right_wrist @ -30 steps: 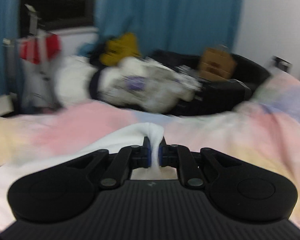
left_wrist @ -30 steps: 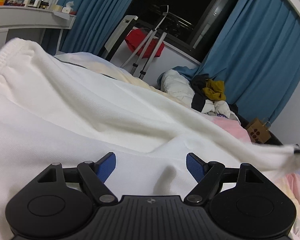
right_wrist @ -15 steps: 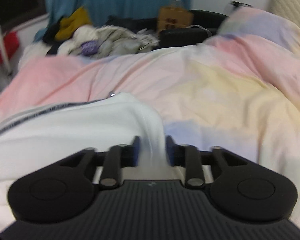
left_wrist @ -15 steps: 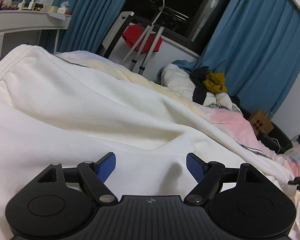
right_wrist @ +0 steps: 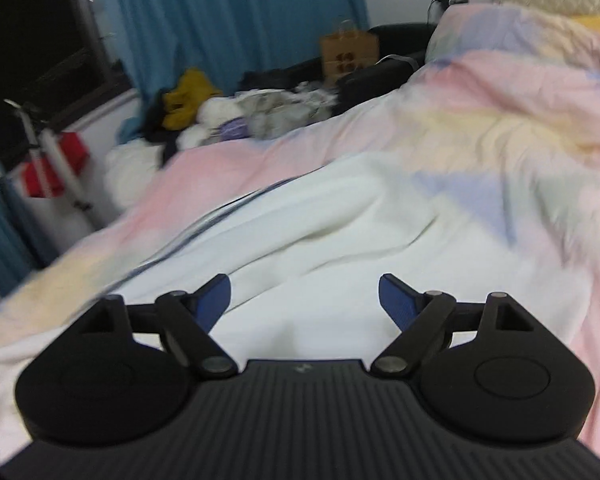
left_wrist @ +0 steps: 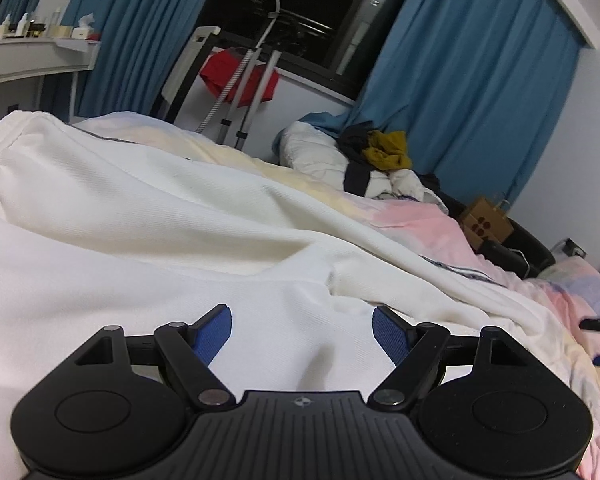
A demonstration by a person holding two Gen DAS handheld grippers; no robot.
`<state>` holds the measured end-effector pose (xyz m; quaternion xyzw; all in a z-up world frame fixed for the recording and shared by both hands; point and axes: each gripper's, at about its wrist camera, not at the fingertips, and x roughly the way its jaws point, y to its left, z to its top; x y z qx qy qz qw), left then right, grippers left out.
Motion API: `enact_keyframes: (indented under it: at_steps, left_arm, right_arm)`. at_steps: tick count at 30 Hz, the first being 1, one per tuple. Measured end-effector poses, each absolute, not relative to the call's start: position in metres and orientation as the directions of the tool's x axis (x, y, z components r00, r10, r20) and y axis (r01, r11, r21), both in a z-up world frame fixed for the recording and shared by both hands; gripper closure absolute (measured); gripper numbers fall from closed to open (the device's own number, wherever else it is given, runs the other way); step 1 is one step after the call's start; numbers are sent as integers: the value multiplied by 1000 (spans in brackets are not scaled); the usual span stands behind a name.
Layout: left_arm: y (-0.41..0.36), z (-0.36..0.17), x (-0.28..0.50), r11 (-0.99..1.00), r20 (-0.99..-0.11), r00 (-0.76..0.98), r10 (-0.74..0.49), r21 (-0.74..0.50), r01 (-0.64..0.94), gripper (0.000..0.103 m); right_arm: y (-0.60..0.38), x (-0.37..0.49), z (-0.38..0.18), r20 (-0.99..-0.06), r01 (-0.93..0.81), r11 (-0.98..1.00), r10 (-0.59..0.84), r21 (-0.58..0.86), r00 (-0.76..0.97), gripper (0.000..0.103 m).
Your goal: Fold clothes
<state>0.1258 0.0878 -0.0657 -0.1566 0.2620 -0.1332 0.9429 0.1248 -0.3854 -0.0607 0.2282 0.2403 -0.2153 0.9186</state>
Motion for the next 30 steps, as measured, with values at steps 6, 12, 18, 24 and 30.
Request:
enact_keyframes:
  at_steps: [6, 12, 18, 24, 30]
  left_arm:
    - [61, -51, 105, 929, -429, 829, -359, -249, 273, 27]
    - [8, -29, 149, 915, -461, 795, -395, -122, 384, 27]
    - [-78, -11, 268, 858, -566, 716, -408, 32, 513, 29]
    - [-153, -41, 369, 721, -762, 504, -407, 71, 689, 39]
    - [-193, -72, 397, 641, -847, 395, -357, 85, 763, 85]
  right_arm:
    - [-327, 115, -85, -521, 396, 870, -202, 293, 829, 20]
    - [-342, 122, -106, -518, 428, 857, -237, 286, 822, 20]
    - [-366, 131, -127, -554, 479, 780, -208, 403, 806, 20]
    - [-370, 150, -139, -555, 482, 764, -199, 429, 808, 20]
    - [-378, 165, -157, -583, 499, 736, -176, 457, 794, 20]
